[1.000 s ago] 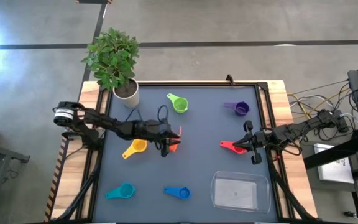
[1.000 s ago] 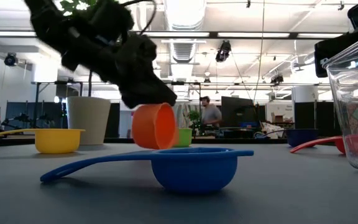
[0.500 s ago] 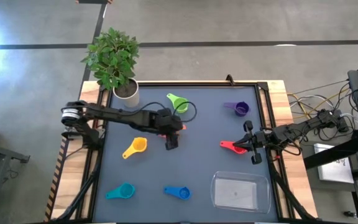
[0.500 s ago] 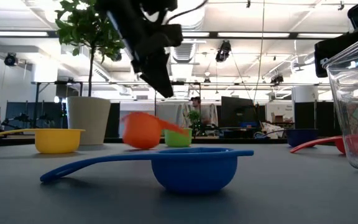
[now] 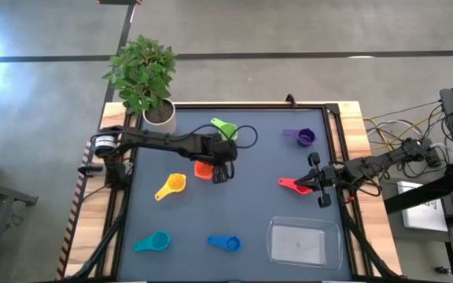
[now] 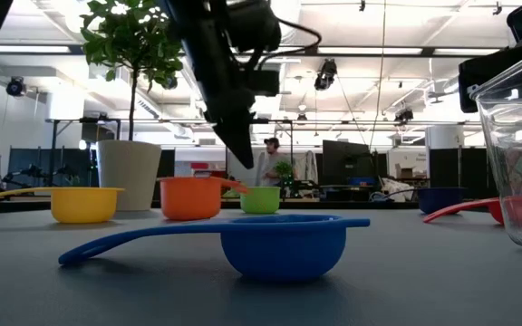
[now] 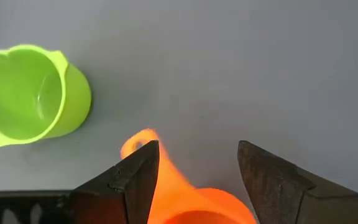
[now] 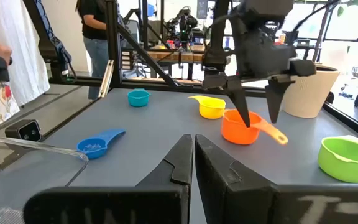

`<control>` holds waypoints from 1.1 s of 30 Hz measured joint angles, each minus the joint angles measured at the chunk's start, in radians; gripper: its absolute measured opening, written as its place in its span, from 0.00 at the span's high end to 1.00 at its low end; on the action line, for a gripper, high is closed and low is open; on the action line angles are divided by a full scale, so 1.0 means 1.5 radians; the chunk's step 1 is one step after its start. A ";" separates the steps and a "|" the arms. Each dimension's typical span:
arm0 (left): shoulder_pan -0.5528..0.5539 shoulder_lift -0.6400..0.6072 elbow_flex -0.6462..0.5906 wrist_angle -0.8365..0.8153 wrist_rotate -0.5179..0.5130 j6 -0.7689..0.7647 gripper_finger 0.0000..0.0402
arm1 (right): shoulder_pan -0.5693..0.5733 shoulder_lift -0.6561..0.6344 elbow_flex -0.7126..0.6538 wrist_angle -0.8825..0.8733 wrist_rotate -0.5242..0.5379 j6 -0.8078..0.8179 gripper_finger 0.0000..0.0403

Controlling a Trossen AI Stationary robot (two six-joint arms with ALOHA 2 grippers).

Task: Nest measuring cups in basket
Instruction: Adjust the orange measuring cup on the table

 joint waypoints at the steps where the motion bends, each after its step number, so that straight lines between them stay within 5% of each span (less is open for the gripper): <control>1: 0.005 0.001 0.000 -0.004 0.000 0.000 0.50 | 0.000 0.000 0.000 0.000 0.000 0.000 0.98; 10: 0.033 -0.018 -0.001 -0.031 0.001 0.074 0.50 | 0.000 0.000 0.000 0.000 0.000 0.000 0.98; 20: 0.024 -0.024 0.005 -0.134 0.003 0.340 0.50 | 0.000 0.000 0.000 0.000 0.000 0.000 0.98; 33: -0.003 -0.024 0.000 -0.098 -0.006 0.663 0.50 | 0.000 0.000 0.000 0.000 0.000 0.000 0.98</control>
